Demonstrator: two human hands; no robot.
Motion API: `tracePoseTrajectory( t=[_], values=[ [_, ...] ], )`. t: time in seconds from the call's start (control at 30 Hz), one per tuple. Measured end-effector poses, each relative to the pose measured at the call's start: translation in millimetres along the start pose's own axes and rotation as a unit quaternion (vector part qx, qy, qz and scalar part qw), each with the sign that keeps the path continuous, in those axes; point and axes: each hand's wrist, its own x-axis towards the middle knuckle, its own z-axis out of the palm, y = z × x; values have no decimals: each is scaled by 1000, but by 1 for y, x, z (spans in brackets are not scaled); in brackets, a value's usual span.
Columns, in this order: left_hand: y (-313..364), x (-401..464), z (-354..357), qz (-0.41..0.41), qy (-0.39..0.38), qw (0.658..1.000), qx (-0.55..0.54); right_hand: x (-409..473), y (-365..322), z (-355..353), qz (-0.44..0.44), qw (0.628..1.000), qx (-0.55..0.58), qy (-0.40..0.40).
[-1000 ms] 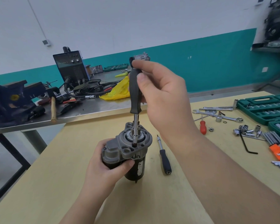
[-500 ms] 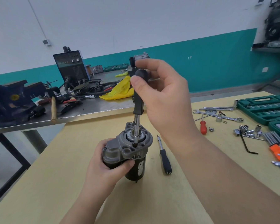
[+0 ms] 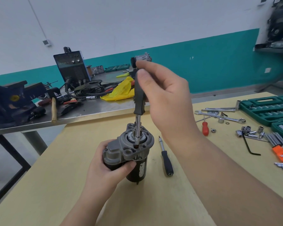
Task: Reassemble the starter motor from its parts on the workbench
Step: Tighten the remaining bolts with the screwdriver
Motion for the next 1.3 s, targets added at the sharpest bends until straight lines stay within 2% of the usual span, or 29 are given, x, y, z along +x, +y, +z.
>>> tracePoseTrajectory(
  t=[0.07,0.3,0.47,0.63,0.83,1.03,1.23,1.3],
  values=[
    [-1,0,0,-2,0,1000,-2,0,1,0,21,1000,12,-6],
    [-1,0,-1,-2,0,1000,-1,0,-2,0,-23,999,-27,4],
    [-1,0,-1,-2,1,1000,7,1,-2,0,10,1000,13,-8],
    [-1,0,0,-3,3,1000,2,1,-3,0,-26,999,-23,-1],
    [0,0,0,-2,4,1000,-1,1,-2,1,7,1000,17,-15],
    [0,0,1,-3,6,1000,-2,1,-5,0,-28,999,-22,-17],
    [1,0,0,-3,2,1000,3,0,-3,1,18,999,18,-30],
    [0,0,0,-5,3,1000,4,1,-3,0,4,1000,-3,-29]
  ],
)
